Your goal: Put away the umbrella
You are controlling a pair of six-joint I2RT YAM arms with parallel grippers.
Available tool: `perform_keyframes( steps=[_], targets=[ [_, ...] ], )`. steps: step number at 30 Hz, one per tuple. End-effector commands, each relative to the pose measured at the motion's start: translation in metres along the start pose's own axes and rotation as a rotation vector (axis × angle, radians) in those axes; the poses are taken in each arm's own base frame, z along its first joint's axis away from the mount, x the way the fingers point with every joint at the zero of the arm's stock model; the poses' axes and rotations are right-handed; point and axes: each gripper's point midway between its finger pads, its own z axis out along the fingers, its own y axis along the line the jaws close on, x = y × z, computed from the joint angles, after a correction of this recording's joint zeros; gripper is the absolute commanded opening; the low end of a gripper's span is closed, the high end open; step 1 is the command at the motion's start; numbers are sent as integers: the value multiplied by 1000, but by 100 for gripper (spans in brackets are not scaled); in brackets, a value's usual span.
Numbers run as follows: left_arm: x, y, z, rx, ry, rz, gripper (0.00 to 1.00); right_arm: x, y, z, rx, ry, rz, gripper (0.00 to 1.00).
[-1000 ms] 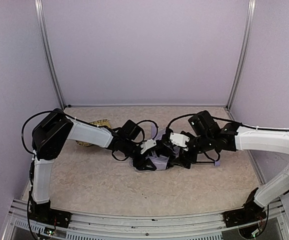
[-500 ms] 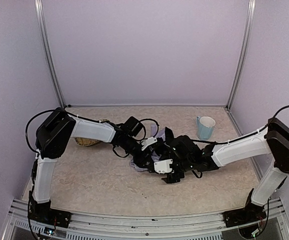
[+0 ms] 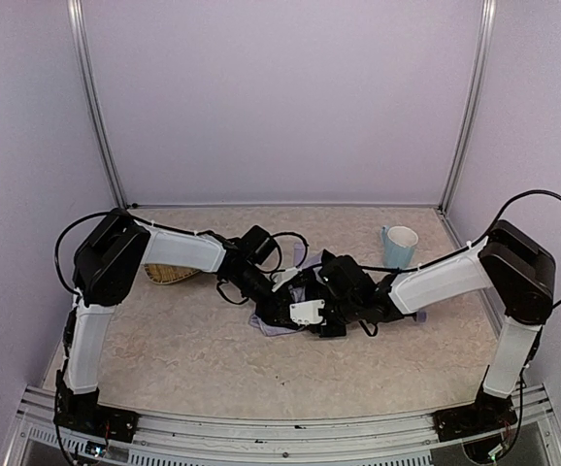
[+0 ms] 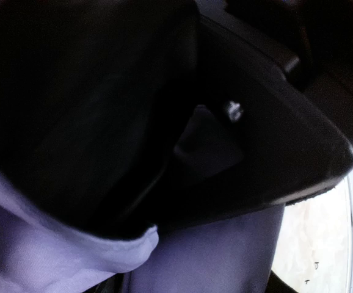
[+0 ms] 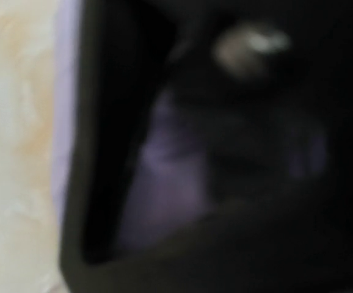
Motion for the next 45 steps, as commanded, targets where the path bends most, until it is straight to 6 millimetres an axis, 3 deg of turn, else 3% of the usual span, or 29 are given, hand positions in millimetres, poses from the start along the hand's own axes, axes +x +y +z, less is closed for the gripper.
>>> perform_keyframes(
  steps=[1, 4, 6, 9, 12, 13, 15, 19, 23, 26, 30, 37, 45],
  targets=[
    [104, -34, 29, 157, 275, -287, 55, 10, 22, 7, -95, 27, 40, 24],
    [82, -28, 24, 119, 193, -244, 64, 10, 34, 0, -144, 14, 67, 11],
    [53, -24, 13, 75, 78, -169, 69, 11, 46, -4, -199, 15, 94, 3],
    [5, -29, -18, -10, -135, -17, 97, 13, 60, -9, -268, 26, 145, 0],
    [-30, -41, -60, -128, -362, 113, 99, 14, 74, -13, -354, 44, 200, 0],
    [-28, -47, -72, -164, -416, 119, 99, 15, 78, -15, -384, 55, 226, 0],
    [-44, -61, -104, -248, -544, 178, 99, 18, 90, -20, -457, 74, 278, 0],
    [-32, -95, -139, -390, -657, 245, 99, 19, 112, -33, -593, 105, 377, 0],
    [-20, -132, -118, -559, -520, 405, 96, 14, 132, -51, -776, 112, 509, 0],
    [-10, -132, -108, -679, -397, 475, 94, 13, 141, -62, -899, 122, 615, 0],
    [0, -129, -79, -660, -210, 590, 95, 19, 146, -62, -980, 153, 708, 0],
    [39, -103, -24, -525, 44, 640, 97, 42, 140, -40, -1012, 217, 782, 0],
    [56, -47, -15, -585, 106, 524, 88, 41, 133, -38, -1047, 166, 785, 0]
  ],
)
